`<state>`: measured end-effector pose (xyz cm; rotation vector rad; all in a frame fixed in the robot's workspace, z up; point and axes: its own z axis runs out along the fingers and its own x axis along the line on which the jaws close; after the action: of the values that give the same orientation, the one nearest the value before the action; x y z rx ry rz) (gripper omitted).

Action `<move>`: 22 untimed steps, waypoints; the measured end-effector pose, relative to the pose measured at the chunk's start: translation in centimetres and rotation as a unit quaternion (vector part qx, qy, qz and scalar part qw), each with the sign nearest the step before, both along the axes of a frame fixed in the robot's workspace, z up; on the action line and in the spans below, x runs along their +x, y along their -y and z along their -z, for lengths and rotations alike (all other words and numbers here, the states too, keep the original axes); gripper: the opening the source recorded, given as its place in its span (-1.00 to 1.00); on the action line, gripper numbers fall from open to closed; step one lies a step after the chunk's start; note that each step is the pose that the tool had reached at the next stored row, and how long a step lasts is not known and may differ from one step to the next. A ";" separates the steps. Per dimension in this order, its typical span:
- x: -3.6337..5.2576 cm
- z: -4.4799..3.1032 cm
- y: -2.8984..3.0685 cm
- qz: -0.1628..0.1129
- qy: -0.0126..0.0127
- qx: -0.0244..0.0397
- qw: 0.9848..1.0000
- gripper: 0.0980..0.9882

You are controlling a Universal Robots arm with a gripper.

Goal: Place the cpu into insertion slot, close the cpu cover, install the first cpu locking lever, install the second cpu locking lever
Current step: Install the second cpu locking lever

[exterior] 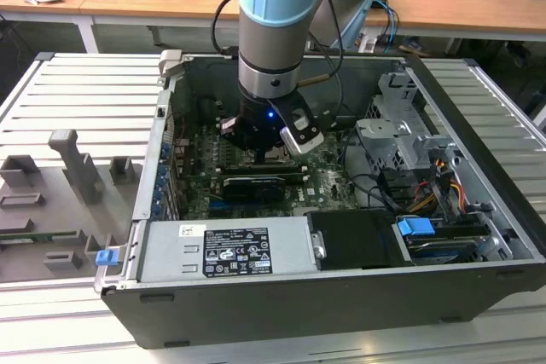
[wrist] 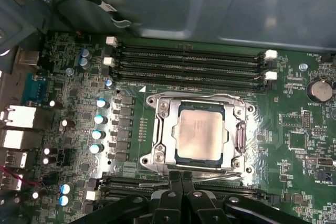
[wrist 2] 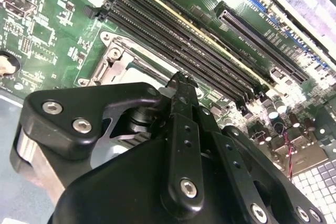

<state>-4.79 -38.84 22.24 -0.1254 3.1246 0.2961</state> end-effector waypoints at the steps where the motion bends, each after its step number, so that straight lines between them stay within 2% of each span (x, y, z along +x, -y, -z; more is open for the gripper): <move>1: -0.10 0.01 0.15 0.000 0.000 0.003 1.000 -0.98; 4: -0.55 0.06 0.60 0.000 0.000 0.011 1.000 -0.98; 8: -1.21 0.26 0.70 -0.004 0.000 0.023 1.000 -0.98; 14: -1.66 0.69 0.85 -0.005 0.000 0.031 1.000 -0.98; 18: -1.85 0.83 1.25 -0.005 0.000 0.041 0.999 -0.98; 22: -2.26 1.20 1.32 -0.005 0.000 0.047 0.999 -0.98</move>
<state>-7.05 -40.16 21.04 -0.1411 3.1035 0.4427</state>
